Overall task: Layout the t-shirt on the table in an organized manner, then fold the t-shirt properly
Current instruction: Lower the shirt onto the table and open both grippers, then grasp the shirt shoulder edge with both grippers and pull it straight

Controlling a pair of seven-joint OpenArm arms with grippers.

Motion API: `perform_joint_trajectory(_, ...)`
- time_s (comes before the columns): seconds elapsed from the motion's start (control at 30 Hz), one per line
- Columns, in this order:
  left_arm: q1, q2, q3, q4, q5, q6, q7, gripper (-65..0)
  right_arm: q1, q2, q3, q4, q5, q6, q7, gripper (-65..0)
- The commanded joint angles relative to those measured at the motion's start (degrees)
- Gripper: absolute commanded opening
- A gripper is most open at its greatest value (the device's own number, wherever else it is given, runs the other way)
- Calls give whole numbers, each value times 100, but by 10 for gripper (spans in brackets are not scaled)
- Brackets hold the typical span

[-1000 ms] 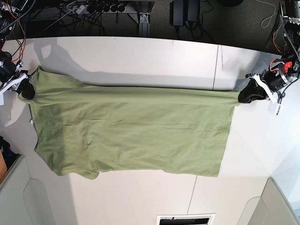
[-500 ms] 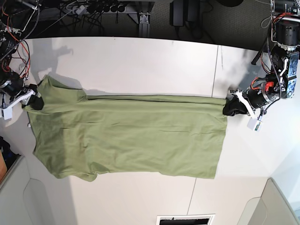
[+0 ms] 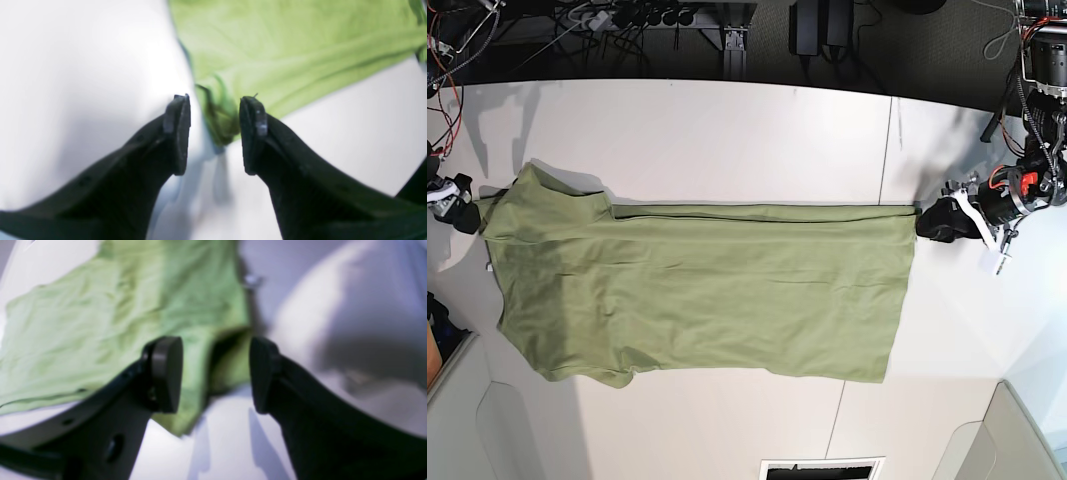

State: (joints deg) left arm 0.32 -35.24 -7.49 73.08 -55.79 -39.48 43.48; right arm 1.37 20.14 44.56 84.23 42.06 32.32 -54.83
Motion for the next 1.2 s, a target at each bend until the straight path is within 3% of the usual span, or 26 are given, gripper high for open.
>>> perform_joint_trajectory(0.0, -90, -122, -157, 105, -234, -52, -125, -379, 44, 96, 57, 76, 107, 24, 98, -333)
perform_joint_trajectory(0.17, -94, -13, -326, 105, -267, -52, -94, -379, -63, 98, 70, 46, -133, -26, 271, -333)
perform_joint_trajectory(0.27, -98, 20, -326, 138, -271, -52, -177, -382, -20, 98, 70, 46, 107, -42, 275, -363)
perform_joint_trajectory(0.3, -103, 31, -328, 186, -269, -52, -221, -392, -7, 101, 70, 50, 203, -42, 278, -416)
perform_joint_trajectory(0.37, -111, 33, -337, 369, -262, -52, -236, -466, 17, 96, 70, 98, 343, -37, 260, -628)
perform_joint_trajectory(0.4, -111, 31, -337, 518, -249, -52, -234, -517, 17, 96, 70, 144, 361, -37, 251, -650)
perform_joint_trajectory(0.47, -111, 31, -334, 844, -90, -52, -234, -603, 22, 94, 70, 275, 374, -9, 304, -650)
perform_joint_trajectory(0.53, -111, 31, -334, 1056, 111, -52, -269, -633, 87, 94, 50, 352, 374, 50, 339, -650)
perform_joint_trajectory(0.7, -114, 50, 136, 1075, 857, -52, -938, -635, 376, 94, -422, 251, 28, 50, 472, -650)
perform_joint_trajectory(0.93, -378, 470, 1445, 826, 2583, -52, -1709, -635, 809, 98, -2068, -424, -1519, 44, 1342, -650)
perform_joint_trajectory(1.07, -492, 654, 1823, 313, 2916, -52, -1912, -635, 844, 103, -2817, -870, -2048, -22, 1364, -650)
perform_joint_trajectory(1.17, -461, 680, 1888, 177, 2999, -52, -1899, -635, 730, 101, -2964, -949, -2035, -63, 1276, -650)
